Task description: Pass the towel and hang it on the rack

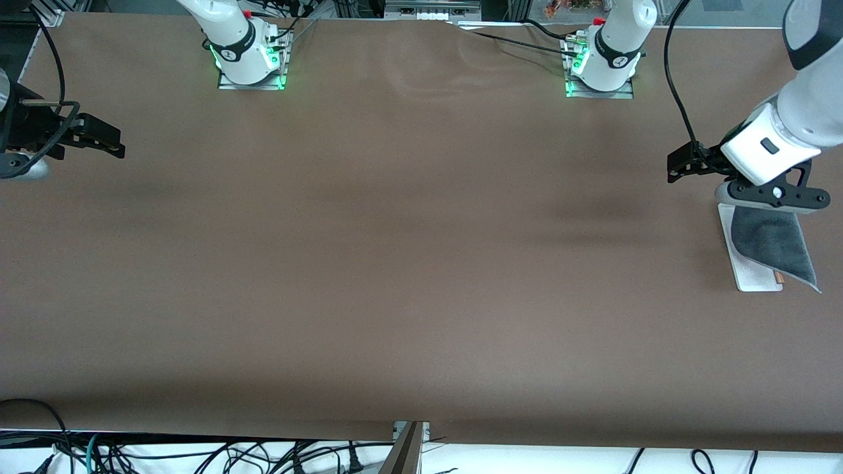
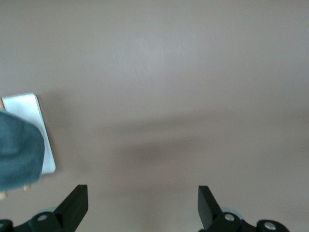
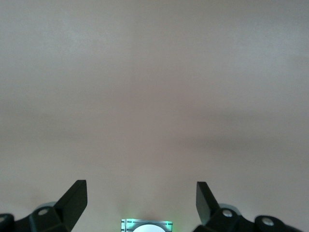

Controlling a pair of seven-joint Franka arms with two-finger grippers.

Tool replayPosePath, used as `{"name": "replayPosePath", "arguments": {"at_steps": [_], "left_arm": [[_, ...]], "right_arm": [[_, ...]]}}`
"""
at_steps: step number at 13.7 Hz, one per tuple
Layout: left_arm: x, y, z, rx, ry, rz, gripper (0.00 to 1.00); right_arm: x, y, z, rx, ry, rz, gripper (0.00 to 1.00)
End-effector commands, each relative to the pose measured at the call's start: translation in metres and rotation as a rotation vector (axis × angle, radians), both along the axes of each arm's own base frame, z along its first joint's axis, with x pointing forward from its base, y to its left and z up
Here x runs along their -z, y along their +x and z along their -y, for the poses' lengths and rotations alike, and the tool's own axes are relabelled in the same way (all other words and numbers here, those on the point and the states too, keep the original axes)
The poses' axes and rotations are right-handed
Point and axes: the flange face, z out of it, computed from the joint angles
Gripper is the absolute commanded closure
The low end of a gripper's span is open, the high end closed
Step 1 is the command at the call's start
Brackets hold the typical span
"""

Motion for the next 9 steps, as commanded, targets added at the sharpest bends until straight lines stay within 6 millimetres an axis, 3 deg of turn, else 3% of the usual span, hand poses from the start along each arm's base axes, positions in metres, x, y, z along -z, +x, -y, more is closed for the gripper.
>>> {"name": "replayPosePath", "arguments": {"at_steps": [1,9], "left_arm": [[0.0017,-0.0165,-0.0151,-0.036,0.014,0.054,0.0],[-0.0003,-0.019,-0.0132,-0.045,-0.009,0.027,0.0]], "right_arm": [[0.0012,-0.0006,0.0042,-0.007,0.003,0.001,0.0],[0.0046,0.0043,0.0042,-0.007,0.006,0.006,0.0]]}}
